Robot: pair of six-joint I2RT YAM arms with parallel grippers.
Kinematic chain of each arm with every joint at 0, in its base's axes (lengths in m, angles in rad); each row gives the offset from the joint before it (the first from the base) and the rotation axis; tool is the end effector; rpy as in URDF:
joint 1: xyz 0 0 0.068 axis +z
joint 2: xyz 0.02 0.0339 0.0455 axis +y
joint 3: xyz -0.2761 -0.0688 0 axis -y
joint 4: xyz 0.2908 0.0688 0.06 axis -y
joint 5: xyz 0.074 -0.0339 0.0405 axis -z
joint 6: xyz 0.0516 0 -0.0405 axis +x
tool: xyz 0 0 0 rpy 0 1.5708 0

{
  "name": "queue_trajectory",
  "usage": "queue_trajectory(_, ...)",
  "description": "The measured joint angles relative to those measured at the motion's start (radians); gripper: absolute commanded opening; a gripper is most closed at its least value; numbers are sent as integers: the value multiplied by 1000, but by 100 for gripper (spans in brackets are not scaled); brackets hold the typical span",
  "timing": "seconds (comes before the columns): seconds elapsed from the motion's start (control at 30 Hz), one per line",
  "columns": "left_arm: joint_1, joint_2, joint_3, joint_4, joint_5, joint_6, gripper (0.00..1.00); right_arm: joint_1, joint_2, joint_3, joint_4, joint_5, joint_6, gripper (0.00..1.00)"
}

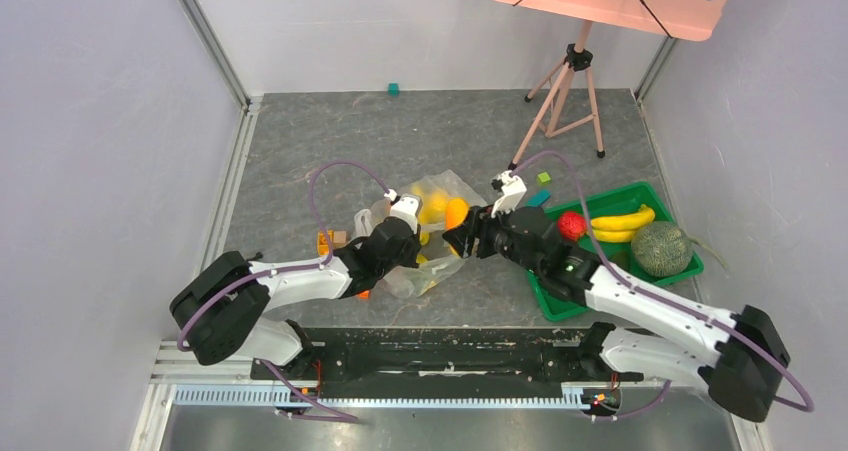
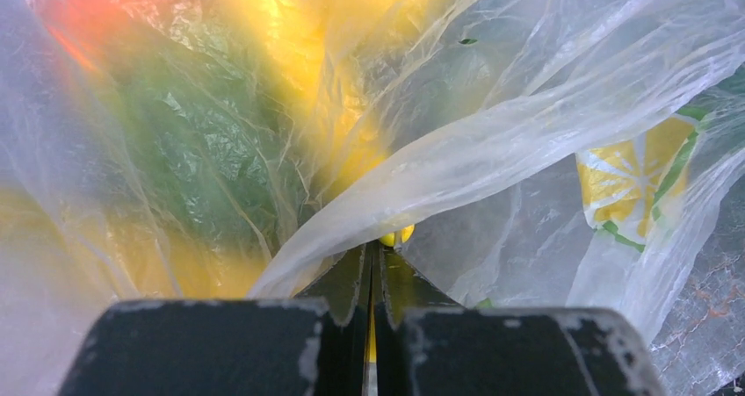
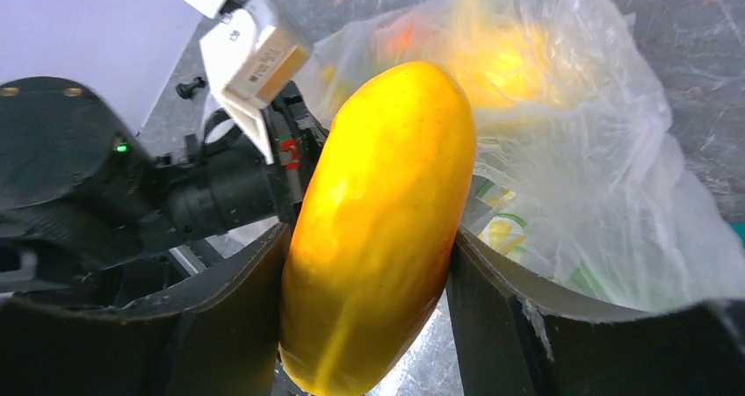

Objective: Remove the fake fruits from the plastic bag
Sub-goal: Take out the fake fruit from the plastic bag, then place the fake fruit in the bin.

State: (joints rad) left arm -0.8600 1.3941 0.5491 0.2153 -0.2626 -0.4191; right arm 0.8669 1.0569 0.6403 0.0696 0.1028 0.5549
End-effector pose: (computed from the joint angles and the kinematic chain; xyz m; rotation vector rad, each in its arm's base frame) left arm 0.2120 -0.2258 0.1347 0.3376 2.1835 -0.4357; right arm 0.1932 0.2194 0.2485 -0.2406 1.9971 0.8421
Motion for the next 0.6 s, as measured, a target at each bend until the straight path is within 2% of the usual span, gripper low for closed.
queue_trajectory(0.2,0,0,0,-1,-5,0,2,-13,-162,8,-97,19,-31,46)
queue_trajectory(0.33,0,0,0,-1,-14,0,2,-40,-226,55,-233,125,-72,47)
queue_trajectory(0.6,0,0,0,-2,-30,0,2,-254,-272,66,-459,337,-126,48)
